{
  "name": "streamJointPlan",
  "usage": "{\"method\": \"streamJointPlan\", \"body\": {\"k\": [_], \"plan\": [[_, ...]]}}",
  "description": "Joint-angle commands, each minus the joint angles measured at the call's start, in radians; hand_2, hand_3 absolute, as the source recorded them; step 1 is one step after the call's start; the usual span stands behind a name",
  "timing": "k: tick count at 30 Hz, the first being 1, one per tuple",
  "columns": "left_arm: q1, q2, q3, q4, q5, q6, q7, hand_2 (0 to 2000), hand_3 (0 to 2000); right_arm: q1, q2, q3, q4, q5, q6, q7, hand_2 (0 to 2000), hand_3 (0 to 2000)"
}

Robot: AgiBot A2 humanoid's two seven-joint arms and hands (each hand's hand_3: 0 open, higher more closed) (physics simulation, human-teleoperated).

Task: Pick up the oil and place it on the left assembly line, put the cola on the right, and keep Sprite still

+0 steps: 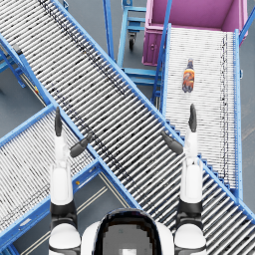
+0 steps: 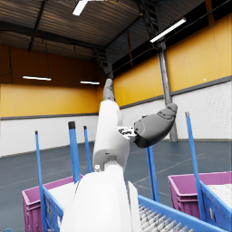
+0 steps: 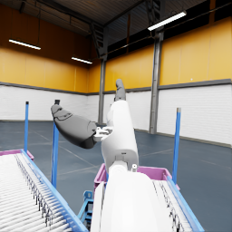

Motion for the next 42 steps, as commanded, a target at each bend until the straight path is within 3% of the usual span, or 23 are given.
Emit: {"method": "streamJointPlan", "body": {"k": [1, 17, 42], "plan": [[-0.011, -0.007, 0.011, 0.001, -0.023, 0.004, 0.004, 0, 0, -0.01, 0.008, 0.01, 0.003, -0.021, 0.004, -0.004, 0, 0], [-0.193, -0.123, 0.192, 0.024, -0.416, 0.072, 0.072, 0, 0, -0.181, 0.152, 0.189, 0.052, -0.384, 0.071, -0.072, 0, 0], [-0.206, -0.131, 0.206, 0.025, -0.445, 0.077, 0.077, 0, 0, -0.193, 0.161, 0.203, 0.056, -0.41, 0.076, -0.077, 0, 0]]}}
